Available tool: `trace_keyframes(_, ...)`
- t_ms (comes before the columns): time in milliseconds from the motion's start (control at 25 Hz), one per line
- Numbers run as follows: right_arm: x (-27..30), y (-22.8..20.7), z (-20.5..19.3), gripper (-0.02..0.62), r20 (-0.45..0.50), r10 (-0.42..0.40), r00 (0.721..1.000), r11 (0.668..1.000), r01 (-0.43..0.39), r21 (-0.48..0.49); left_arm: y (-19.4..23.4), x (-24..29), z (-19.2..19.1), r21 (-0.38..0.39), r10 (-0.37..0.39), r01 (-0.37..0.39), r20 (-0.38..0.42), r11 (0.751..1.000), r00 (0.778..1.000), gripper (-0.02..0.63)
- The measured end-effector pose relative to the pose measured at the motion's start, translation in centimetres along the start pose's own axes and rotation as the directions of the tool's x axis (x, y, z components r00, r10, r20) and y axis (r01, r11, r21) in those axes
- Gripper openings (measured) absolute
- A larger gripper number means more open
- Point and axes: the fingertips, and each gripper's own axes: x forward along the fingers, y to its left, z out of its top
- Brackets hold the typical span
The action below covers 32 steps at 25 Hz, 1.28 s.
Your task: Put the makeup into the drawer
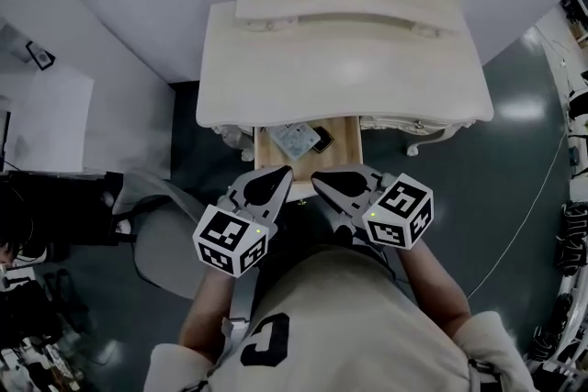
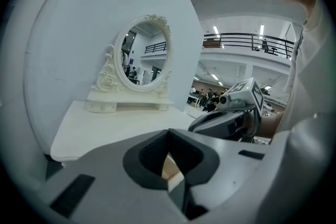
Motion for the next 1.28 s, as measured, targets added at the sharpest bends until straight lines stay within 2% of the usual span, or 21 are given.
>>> trace_keyframes(320, -8.3, 0.1, 0.0, 0.026, 0.12, 0.0, 0.993, 1.0, -0.002, 0.02, -7.9, 2.5, 0.7, 0.052, -0.02, 0.019, 0.017, 0.998, 1.0, 0.055)
trace_keyframes(520, -13.0, -0.2, -1.3, 0.026, 0.145, -0.002, 0.989, 1.0, -0.002, 0.026, -12.4, 3.8, 1.1, 0.065, -0.008, 0.007, 0.028, 0.998, 1.0, 0.055)
trace_keyframes(720, -16.4, -0.9, -2.7, 0.026, 0.161, 0.005, 0.987, 0.998, -0.016, 0.066, -15.9, 4.4, -0.1, 0.04, 0.008, -0.008, 0.01, 0.999, 1.0, 0.055)
trace_keyframes(840, -17.1, -1.2, -3.3, 0.026, 0.161, 0.019, 0.987, 0.996, -0.033, 0.085, -16.5, 4.3, -0.6, 0.03, 0.03, -0.03, 0.001, 0.999, 1.0, 0.055)
trace_keyframes(1000, -17.1, -1.2, -3.4, 0.026, 0.177, 0.023, 0.984, 0.994, -0.041, 0.098, -16.7, 3.2, -0.4, 0.031, 0.031, -0.032, 0.032, 0.999, 0.999, 0.055)
trace_keyframes(1280, -15.2, -0.4, -2.4, 0.026, 0.173, 0.028, 0.984, 0.995, -0.043, 0.085, -14.4, 0.8, 0.1, 0.04, 0.056, -0.059, 0.074, 0.997, 0.996, 0.055)
